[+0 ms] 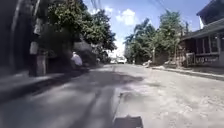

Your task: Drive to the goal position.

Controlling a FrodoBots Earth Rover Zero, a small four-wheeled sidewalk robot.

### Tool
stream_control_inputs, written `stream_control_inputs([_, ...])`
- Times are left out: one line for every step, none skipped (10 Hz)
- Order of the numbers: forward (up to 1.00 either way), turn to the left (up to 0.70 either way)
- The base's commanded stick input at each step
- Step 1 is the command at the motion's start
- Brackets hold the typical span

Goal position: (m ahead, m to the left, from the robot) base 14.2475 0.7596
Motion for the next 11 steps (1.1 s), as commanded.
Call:
stream_control_inputs([1.00, -0.01])
stream_control_inputs([1.00, -0.01])
stream_control_inputs([1.00, -0.01])
stream_control_inputs([1.00, -0.01])
stream_control_inputs([1.00, -0.01])
stream_control_inputs([1.00, -0.01])
stream_control_inputs([1.00, -0.01])
stream_control_inputs([1.00, -0.01])
stream_control_inputs([1.00, -0.01])
stream_control_inputs([1.00, -0.01])
stream_control_inputs([1.00, -0.01])
